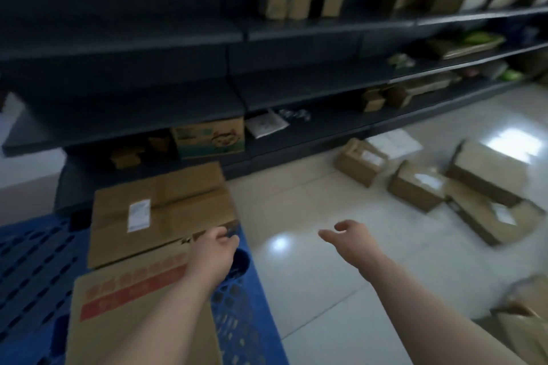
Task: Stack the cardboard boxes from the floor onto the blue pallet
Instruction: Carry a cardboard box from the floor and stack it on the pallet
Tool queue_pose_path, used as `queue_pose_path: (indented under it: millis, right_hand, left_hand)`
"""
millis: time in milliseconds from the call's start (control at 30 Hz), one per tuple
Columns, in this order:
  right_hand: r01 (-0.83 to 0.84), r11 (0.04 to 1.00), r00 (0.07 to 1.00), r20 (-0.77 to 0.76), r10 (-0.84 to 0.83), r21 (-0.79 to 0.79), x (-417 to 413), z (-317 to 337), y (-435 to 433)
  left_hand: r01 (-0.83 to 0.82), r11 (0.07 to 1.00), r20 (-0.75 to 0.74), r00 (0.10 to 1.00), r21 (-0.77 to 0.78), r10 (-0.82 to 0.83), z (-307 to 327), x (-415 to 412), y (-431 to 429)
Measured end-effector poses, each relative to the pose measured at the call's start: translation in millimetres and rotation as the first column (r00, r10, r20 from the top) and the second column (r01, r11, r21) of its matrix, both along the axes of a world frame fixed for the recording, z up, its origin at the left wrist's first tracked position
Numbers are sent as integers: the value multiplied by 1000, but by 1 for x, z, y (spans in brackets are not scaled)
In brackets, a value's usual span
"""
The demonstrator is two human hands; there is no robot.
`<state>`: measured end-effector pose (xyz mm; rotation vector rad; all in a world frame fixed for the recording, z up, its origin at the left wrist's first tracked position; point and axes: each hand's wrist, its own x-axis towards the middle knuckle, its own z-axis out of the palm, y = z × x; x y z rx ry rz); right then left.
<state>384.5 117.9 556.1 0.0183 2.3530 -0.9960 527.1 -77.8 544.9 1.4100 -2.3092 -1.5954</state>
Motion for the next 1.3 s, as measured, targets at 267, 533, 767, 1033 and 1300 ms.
queue_pose_path:
  millis: [267, 533, 767, 1033, 1300]
  right_hand:
    - [326, 945, 944, -67, -324, 18, -38, 91, 202]
    - [524, 851, 852, -45, -522, 37, -63, 124, 409]
    - [695, 717, 715, 47, -697, 59, -81, 118, 550]
    - [818, 570, 562, 108, -820, 79, -84, 58, 628]
    - [905, 412, 391, 173, -904, 109, -117, 1, 677]
  left_hand:
    - [285, 958, -56, 956, -42, -287, 92, -97, 145]
    - [477, 879, -81, 876, 4, -475, 120, -185, 328]
    - [619, 783, -49, 785, 61, -617, 112, -240, 471]
    - [728, 677, 48, 677, 109, -735, 66, -290, 566]
    - [818, 562, 139, 546, 127, -826, 18, -377, 626]
